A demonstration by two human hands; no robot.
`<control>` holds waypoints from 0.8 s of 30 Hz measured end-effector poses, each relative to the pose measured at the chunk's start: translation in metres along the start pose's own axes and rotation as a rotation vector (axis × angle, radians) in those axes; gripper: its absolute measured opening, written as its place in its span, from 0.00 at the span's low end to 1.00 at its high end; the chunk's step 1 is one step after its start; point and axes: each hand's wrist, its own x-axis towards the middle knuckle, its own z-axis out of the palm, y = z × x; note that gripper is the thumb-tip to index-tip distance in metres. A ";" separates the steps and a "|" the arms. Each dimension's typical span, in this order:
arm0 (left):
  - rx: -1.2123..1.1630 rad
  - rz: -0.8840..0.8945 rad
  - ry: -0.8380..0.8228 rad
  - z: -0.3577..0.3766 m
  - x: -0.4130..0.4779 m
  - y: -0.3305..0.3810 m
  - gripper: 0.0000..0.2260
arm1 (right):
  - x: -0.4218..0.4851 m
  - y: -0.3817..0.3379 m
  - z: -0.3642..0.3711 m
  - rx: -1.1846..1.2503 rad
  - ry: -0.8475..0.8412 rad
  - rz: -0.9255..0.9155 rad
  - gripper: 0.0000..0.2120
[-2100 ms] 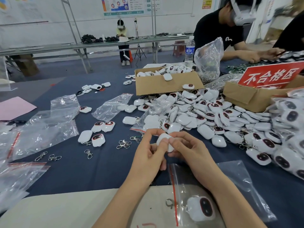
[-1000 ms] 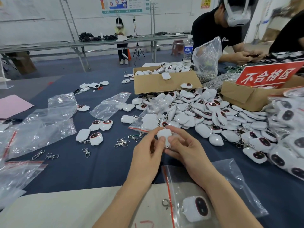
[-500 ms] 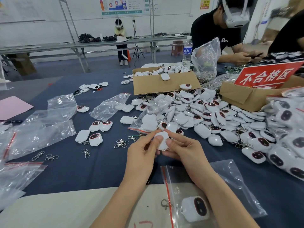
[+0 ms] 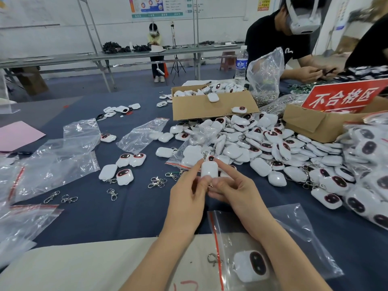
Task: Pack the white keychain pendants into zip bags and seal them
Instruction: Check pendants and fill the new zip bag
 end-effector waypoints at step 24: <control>-0.156 -0.143 -0.101 -0.002 0.004 -0.004 0.08 | -0.004 0.000 -0.005 0.100 -0.284 0.046 0.15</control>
